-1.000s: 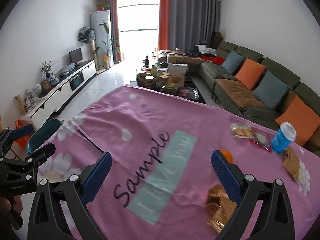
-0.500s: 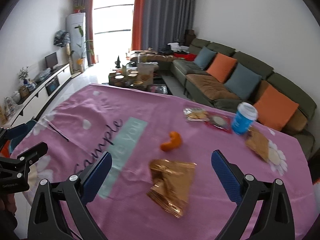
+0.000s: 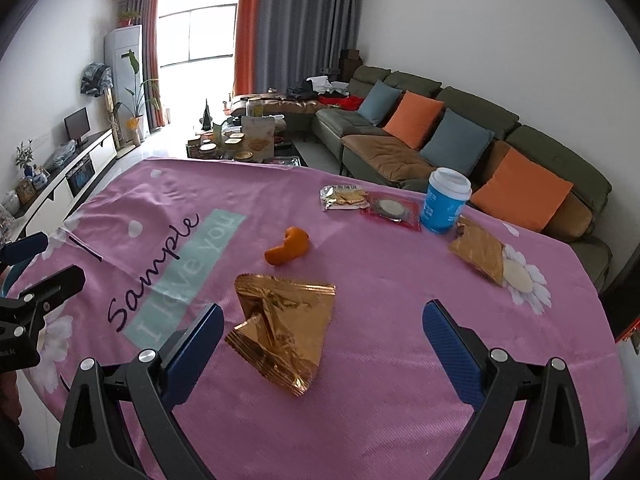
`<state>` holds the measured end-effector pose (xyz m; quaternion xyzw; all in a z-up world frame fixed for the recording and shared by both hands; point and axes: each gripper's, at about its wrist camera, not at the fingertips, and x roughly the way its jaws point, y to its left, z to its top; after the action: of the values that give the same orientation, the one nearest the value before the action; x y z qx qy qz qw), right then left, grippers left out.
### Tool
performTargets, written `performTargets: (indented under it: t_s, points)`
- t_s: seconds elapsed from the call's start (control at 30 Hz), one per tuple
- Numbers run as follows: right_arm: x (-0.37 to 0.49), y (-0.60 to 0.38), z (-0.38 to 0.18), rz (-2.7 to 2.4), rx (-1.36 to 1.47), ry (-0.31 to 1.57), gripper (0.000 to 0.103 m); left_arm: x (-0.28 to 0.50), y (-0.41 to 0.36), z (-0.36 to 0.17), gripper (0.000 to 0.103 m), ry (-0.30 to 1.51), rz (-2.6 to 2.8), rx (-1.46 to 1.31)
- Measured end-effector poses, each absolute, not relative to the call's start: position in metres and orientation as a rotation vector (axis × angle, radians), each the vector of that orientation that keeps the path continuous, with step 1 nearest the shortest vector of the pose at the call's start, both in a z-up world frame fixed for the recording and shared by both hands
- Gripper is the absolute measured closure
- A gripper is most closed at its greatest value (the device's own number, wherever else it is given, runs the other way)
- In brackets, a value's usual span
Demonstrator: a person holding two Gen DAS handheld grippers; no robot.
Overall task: Collect trash
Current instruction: 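Grasp the gold foil wrapper with the right tool while the left tool grasps the orange peel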
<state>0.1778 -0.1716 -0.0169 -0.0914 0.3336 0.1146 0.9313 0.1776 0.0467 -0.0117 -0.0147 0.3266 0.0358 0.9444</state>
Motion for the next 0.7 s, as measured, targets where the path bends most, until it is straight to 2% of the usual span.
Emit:
performTargets:
  t_s: [0.7]
  points:
    - [0.181, -0.183, -0.043, 0.253, -0.148, 0.72, 0.007, 0.204, 0.025, -0.018, 0.006, 0.688, -0.011, -0.014]
